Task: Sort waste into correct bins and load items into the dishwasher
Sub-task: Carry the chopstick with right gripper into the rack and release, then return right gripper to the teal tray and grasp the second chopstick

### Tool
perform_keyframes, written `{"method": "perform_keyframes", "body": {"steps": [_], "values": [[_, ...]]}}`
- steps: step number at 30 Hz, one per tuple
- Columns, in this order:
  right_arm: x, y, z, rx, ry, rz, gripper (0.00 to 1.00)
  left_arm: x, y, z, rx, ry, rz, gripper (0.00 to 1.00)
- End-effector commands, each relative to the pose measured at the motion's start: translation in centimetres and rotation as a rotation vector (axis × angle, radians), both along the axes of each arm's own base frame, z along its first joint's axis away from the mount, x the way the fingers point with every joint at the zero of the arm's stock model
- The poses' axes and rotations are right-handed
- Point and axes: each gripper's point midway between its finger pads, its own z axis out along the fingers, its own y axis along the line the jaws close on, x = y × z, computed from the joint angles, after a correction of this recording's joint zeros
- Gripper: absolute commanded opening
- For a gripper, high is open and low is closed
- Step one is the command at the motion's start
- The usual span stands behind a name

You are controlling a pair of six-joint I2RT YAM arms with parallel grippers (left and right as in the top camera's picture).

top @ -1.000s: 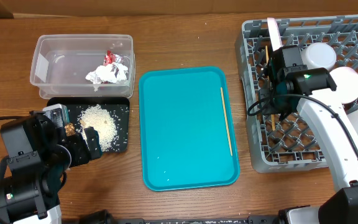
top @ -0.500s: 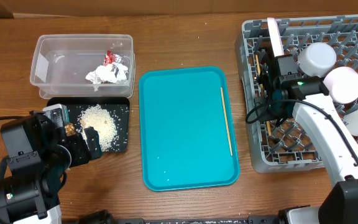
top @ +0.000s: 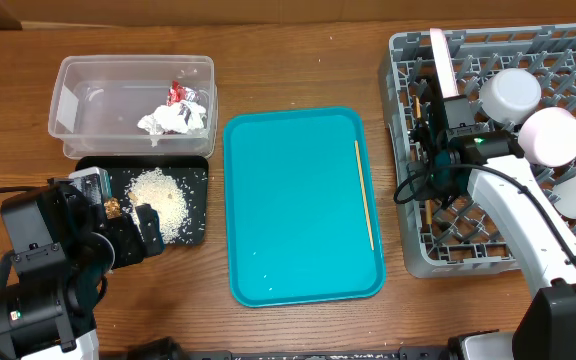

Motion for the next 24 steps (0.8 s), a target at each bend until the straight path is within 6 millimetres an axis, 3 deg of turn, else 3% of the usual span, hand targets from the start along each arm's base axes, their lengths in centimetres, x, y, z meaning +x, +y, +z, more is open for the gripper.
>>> {"method": "perform_keyframes", "body": {"steps": [1,12,14,15,21,24], "values": [[-0.1,0.1,-0.3,0.007,0.004,0.000,0.21,0.0,-0.1,0.2,-0.013,-0.011,0.005,1.00],[-0.1,0.1,-0.3,0.008,0.003,-0.003,0.28,0.0,-0.1,0.2,-0.013,-0.011,0.005,1.00],[-0.2,0.2,-0.1,0.015,0.011,-0.001,0.39,0.0,-0.1,0.2,-0.013,-0.011,0.005,1.00],[-0.2,0.2,0.1,0.015,0.013,-0.001,0.40,0.0,-0.1,0.2,-0.013,-0.011,0.005,1.00],[2.0,0.8,5.7,0.046,-0.067,-0.018,0.41,0.0,-0.1,0.2,-0.013,-0.011,0.005,1.00],[3.3,3.5,8.9,0.194,-0.127,0.022,0.45,0.0,-0.1,0.2,-0.013,-0.011,0.005,1.00]]}}
